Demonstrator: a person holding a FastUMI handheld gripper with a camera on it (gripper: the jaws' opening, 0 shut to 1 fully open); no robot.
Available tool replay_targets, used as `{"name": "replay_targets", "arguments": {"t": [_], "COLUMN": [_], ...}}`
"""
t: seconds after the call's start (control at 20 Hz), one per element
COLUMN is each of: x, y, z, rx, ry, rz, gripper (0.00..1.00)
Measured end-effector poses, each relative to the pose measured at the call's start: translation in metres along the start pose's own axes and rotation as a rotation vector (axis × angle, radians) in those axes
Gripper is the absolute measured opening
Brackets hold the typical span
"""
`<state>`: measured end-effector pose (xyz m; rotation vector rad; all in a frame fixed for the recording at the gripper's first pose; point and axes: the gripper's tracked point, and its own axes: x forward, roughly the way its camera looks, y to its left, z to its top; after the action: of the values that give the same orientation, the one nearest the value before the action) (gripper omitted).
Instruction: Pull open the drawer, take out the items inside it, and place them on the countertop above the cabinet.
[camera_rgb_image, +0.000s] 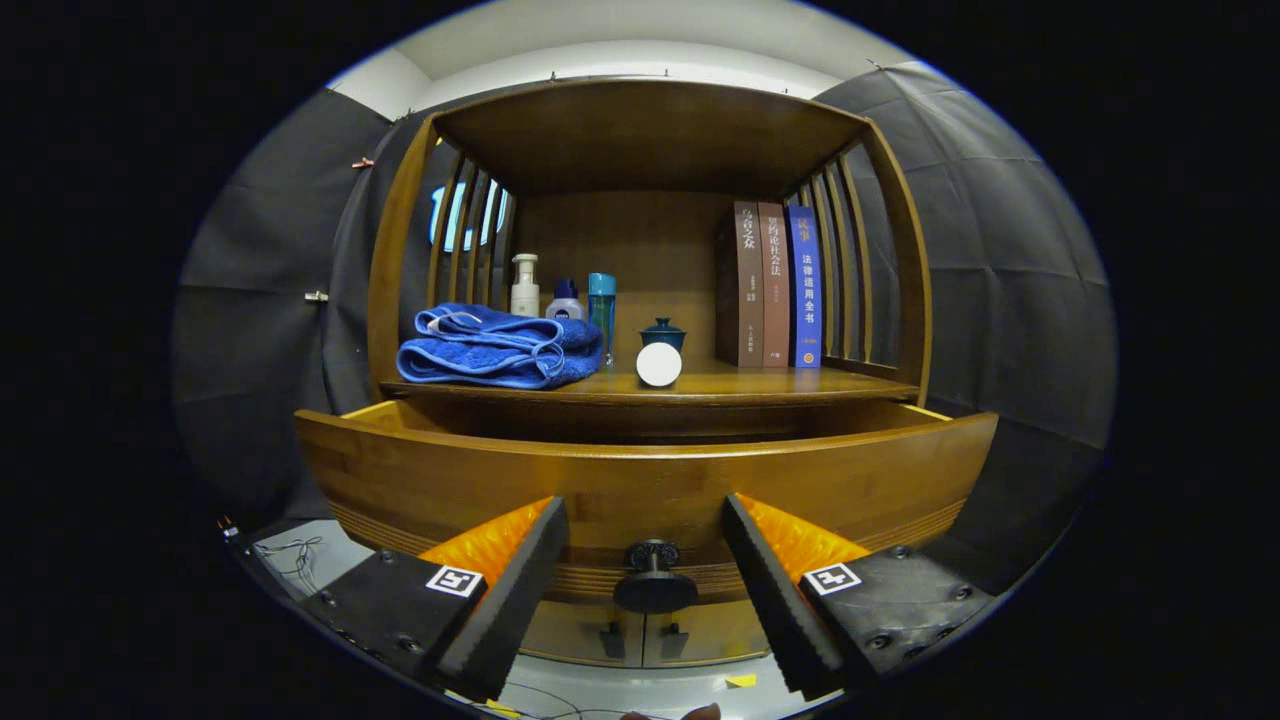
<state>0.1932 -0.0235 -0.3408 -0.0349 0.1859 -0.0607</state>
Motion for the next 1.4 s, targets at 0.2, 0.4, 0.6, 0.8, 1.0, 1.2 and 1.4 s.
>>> {"name": "replay_targets", "arguments": {"t": [0.2,0.4,0.6,0.8,1.0,1.2,1.4], "x": [0.033,0.058,0.073,0.081,0.079,0.064,0.034], "y": [0.001,0.002,0.004,0.007,0.009,0.012,0.017], "z": [0.002,0.004,0.006,0.005,0.005,0.017,0.045], "rx": [0.001,0.0,-0.001,0.001,0.005,0.019,0.015], "ry": [0.023,0.026,0.042,0.058,0.07,0.054,0.037], "rz": [-0.003,-0.009,-0.015,-0.026,-0.024,0.0,0.027], "gripper": [1.0,1.0,1.0,1.0,1.0,1.0,1.0]}}
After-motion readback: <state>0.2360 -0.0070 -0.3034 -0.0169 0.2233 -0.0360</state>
